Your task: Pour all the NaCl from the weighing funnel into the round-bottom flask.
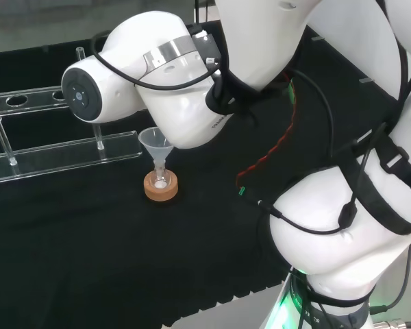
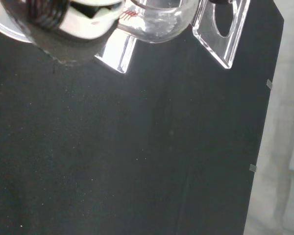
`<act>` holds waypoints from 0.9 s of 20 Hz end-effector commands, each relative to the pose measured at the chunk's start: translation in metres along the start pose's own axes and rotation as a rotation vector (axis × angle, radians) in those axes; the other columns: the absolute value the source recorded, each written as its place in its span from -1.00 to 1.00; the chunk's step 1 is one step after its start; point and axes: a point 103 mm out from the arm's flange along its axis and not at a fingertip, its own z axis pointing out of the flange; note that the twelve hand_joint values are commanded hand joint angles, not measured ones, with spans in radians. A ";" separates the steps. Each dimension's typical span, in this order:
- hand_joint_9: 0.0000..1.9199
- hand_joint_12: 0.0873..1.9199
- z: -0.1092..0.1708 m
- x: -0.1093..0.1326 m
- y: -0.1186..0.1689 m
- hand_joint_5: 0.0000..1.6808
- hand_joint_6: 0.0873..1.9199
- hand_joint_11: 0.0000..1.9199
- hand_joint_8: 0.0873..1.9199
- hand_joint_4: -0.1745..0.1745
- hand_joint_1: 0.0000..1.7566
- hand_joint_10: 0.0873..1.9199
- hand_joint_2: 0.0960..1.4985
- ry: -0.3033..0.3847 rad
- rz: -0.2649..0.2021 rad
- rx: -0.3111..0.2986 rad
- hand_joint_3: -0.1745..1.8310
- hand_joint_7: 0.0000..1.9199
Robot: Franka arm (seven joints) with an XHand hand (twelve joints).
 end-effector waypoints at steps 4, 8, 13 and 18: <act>0.28 0.50 0.006 -0.004 -0.004 0.61 -0.64 -1.00 -1.00 1.00 0.27 -0.98 -0.07 0.024 0.043 -0.005 -0.41 0.77; 0.28 0.49 0.002 -0.006 -0.008 0.61 -0.63 -1.00 -1.00 1.00 0.27 -0.98 -0.06 0.060 0.086 -0.013 -0.41 0.77; 0.28 0.49 0.008 -0.004 -0.018 0.61 -0.63 -1.00 -1.00 1.00 0.27 -0.98 -0.06 0.112 0.153 -0.008 -0.41 0.77; 0.28 0.49 0.021 -0.008 -0.032 0.61 -0.63 -1.00 -1.00 1.00 0.27 -0.98 -0.06 0.172 0.240 -0.012 -0.41 0.77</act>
